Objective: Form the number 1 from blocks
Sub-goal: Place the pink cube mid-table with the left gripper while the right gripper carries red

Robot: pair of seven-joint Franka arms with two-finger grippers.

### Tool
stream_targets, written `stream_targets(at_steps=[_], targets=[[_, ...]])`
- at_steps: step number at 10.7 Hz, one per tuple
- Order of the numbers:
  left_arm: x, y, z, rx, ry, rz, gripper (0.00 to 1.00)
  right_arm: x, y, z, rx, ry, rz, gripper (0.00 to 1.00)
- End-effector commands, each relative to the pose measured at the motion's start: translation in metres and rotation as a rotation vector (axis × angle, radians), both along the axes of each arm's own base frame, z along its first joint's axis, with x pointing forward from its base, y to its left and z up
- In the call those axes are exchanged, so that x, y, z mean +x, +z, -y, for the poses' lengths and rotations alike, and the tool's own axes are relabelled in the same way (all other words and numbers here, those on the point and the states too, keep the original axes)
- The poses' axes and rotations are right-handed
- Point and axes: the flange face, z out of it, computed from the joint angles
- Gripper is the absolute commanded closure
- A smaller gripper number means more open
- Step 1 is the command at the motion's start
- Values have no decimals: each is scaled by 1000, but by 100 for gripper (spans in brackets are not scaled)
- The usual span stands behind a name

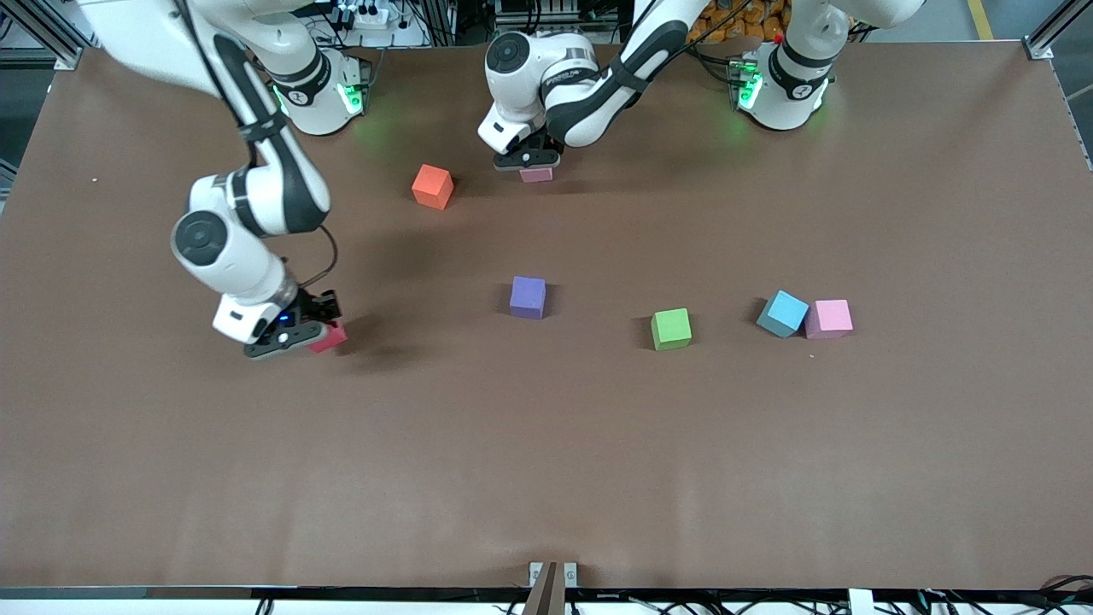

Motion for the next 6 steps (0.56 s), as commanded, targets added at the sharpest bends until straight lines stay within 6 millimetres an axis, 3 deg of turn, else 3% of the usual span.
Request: stream_targets(at_steps=[1,5,6], targets=[[-17,-1,-11,24,-7,13,100,-18,15,-56,22,-107,8,100],[-25,-15,-24,14,-49,21,100,-63,24,-158,49,-273,12,100],[-21,-14,-25,12,-44,21,76,-70,23,-167,44,-272,4,100]])
